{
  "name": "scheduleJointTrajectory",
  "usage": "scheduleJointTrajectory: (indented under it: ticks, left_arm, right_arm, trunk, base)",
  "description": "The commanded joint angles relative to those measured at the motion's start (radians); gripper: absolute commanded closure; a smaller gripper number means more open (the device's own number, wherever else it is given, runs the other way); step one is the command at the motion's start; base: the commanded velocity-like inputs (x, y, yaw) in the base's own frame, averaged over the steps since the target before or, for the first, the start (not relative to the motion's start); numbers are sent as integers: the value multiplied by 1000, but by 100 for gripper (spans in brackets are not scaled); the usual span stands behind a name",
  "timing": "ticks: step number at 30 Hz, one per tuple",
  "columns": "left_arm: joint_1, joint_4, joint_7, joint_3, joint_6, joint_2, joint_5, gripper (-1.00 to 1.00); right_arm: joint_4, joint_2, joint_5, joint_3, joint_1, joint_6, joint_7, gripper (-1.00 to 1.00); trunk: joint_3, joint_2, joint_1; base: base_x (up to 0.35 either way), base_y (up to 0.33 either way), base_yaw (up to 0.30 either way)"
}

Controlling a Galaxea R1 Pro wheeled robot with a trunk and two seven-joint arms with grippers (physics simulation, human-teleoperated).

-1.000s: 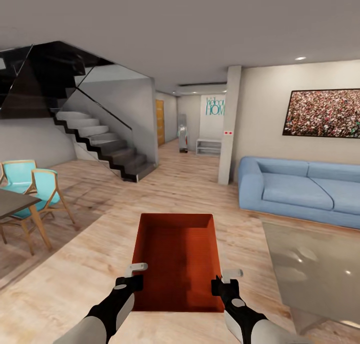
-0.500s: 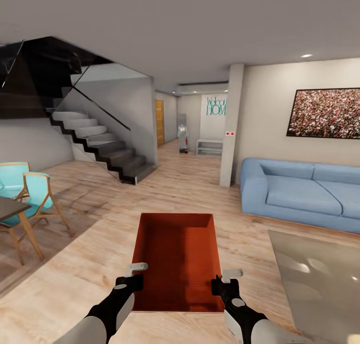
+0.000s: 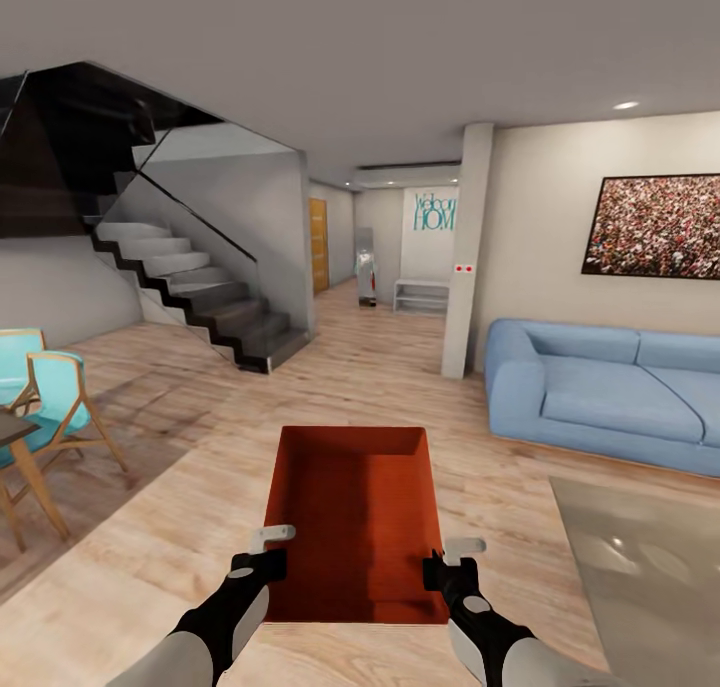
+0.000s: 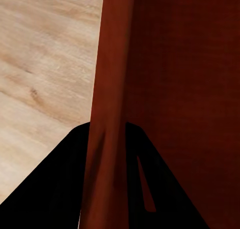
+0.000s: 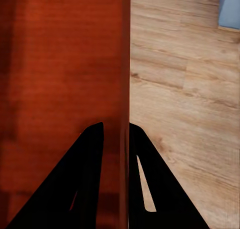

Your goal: Move the two storage containers from the living room to the garage. In the garage, place one container on the floor and stack the other container on top of it (either order is fine).

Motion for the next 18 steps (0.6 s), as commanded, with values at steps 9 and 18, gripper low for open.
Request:
scheduleJointTrajectory:
  ticks: [9,18]
  left_arm:
    - [0,-2,6,6,6,0,11,100]
    - [0,-3,6,6,6,-1,11,100]
  right_arm:
    - [-4,-1,13,-47,-2,-17,-4,100]
    - [-4,-1,13,-47,-2,-17,-4,100]
  trunk:
    - [-2,-2,1]
    - [-2,-2,1]
  base:
    - [321,0,0]
    - [321,0,0]
